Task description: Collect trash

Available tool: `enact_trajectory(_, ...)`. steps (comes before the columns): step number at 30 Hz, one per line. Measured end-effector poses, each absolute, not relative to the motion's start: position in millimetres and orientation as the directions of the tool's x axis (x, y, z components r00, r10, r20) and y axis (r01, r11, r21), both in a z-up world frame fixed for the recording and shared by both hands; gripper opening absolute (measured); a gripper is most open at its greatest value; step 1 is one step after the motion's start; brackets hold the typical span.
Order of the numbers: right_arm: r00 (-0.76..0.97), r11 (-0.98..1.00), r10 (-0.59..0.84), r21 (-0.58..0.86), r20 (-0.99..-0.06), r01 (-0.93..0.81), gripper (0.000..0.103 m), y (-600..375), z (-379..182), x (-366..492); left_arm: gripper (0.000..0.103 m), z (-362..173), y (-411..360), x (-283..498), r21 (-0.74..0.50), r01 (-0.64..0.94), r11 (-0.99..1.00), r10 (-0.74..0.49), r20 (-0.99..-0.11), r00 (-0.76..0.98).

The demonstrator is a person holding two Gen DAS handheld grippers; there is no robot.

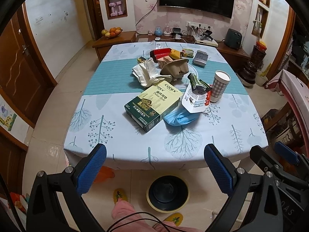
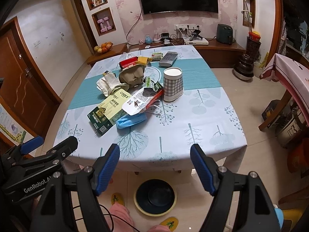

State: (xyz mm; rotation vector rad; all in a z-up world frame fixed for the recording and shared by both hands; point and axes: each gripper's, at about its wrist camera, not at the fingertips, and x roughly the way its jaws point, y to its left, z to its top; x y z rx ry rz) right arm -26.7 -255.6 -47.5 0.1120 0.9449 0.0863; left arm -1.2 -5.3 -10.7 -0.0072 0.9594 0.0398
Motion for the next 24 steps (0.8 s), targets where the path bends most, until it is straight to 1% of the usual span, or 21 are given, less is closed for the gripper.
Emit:
enact_trajectory(18,0.576,0.987,0.158,0.146,-0.802,-0.068,0.076,-256,-46,-21,0.100,-9,2,-1,0.009,-0.097,0.995,0.063,-0.817,0.573)
enact_trajectory(24,0.583,0.983,0.179,0.173,-0.793,-0.067,0.076,-258,-39,-18,0.100,1,6,-1,0.010,-0.118,0.993,0.077,-0.814,0.576)
